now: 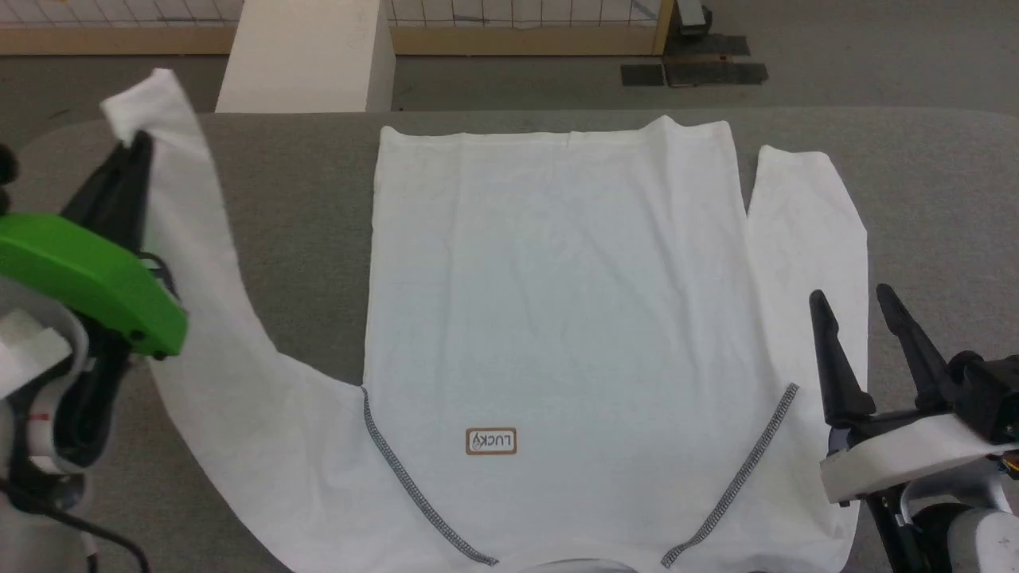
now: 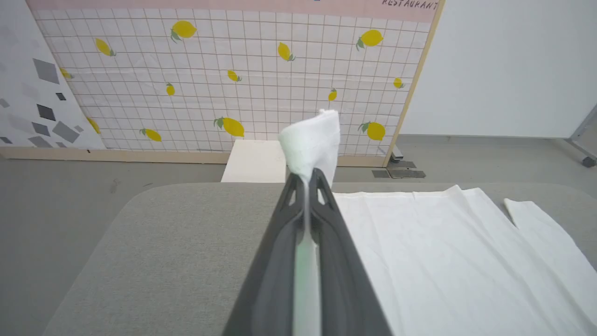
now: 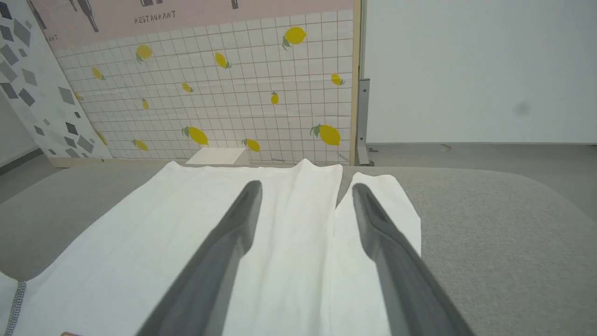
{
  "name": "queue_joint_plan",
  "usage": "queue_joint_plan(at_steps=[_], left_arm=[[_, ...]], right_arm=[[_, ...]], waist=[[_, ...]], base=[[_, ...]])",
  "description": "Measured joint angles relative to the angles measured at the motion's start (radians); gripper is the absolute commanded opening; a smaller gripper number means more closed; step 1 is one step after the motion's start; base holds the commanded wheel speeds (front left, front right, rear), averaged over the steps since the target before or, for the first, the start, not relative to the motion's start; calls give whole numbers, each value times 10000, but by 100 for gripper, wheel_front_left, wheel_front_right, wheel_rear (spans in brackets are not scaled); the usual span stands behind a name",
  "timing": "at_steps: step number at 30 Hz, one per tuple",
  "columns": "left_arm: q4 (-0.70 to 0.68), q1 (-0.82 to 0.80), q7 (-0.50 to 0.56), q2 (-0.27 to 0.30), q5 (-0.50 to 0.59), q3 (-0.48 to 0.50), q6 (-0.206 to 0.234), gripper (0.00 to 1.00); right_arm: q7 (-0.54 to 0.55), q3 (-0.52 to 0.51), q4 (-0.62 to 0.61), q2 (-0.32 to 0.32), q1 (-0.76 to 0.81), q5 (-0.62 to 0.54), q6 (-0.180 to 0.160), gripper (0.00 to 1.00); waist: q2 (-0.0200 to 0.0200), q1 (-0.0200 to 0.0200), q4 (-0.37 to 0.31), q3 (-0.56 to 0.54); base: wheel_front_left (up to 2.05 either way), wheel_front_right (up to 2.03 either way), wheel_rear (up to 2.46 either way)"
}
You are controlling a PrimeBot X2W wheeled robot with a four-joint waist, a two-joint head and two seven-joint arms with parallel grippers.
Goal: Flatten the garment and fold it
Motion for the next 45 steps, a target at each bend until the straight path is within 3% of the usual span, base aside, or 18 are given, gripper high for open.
queue_joint_plan(at_steps=[4, 7, 13, 17, 21, 22, 29, 30, 31, 32, 36, 41, 45], left_arm=[[-23, -806, 0, -803, -13, -1143, -236, 0], [378, -1580, -31, -1766, 36, -2157, -403, 0], [2598, -2406, -479, -3877, 77, -4056, -767, 0], [4272, -2475, -732, -4840, 176, -5177, -1135, 0], [5774, -2448, -905, -5262, 182, -6077, -1406, 0], [6769, -2410, -1028, -5392, 176, -6644, -1641, 0], [8654, -2388, -1154, -5486, 163, -7653, -2061, 0], [8832, -2389, -1085, -5482, 111, -7797, -2205, 9], [8945, -2388, -913, -5492, -29, -7919, -2345, 75], [8993, -2393, -834, -5503, -150, -7981, -2422, 100], [8870, -2473, -1369, -5517, -328, -7908, -2493, 100], [8136, -2545, -3329, -5451, -625, -6803, -2393, 100], [7532, -2526, -4922, -4706, -562, -5787, -2080, 100]], right_arm=[[42, 52, -31, 27, 8, 0, 2, 100], [52, 163, -33, 52, 9, 2, 2, 100], [50, 307, -8, 98, 4, 44, 0, 100], [19, 328, 105, 134, -3, 77, 2, 100], [-31, 378, 232, 144, -8, 79, 0, 100], [-84, 424, 313, 163, -34, 84, 0, 100], [-157, 520, 491, 167, -133, 98, 2, 100], [-157, 533, 518, 159, -138, 98, 2, 100], [-157, 537, 545, 155, -140, 100, 2, 100], [-155, 529, 560, 148, -142, 104, 2, 100], [-150, 512, 579, 67, -143, 107, 2, 100], [-109, 464, 606, -71, -148, 113, 2, 100], [-13, 355, 660, -290, -418, 171, 0, 100]], waist=[[0, 0, 161, -187], [0, 0, 118, -232], [1, 0, -266, -87], [1, 0, -639, 61], [1, 0, -991, 227], [1, 0, -1229, 373], [1, 0, -1573, 700], [1, 0, -1586, 726], [1, 0, -1578, 729], [1, 0, -1556, 722], [1, 0, -1387, 647], [1, 0, -1094, 502], [0, 0, -818, 446]], base=[[0, 0, 0], [0, 0, 0], [0, 0, 0], [0, 0, 0], [0, 0, 0], [0, 0, 0], [0, 0, 0], [0, 0, 0], [0, 0, 0], [0, 0, 0], [0, 0, 0], [0, 0, 0], [0, 0, 0]])
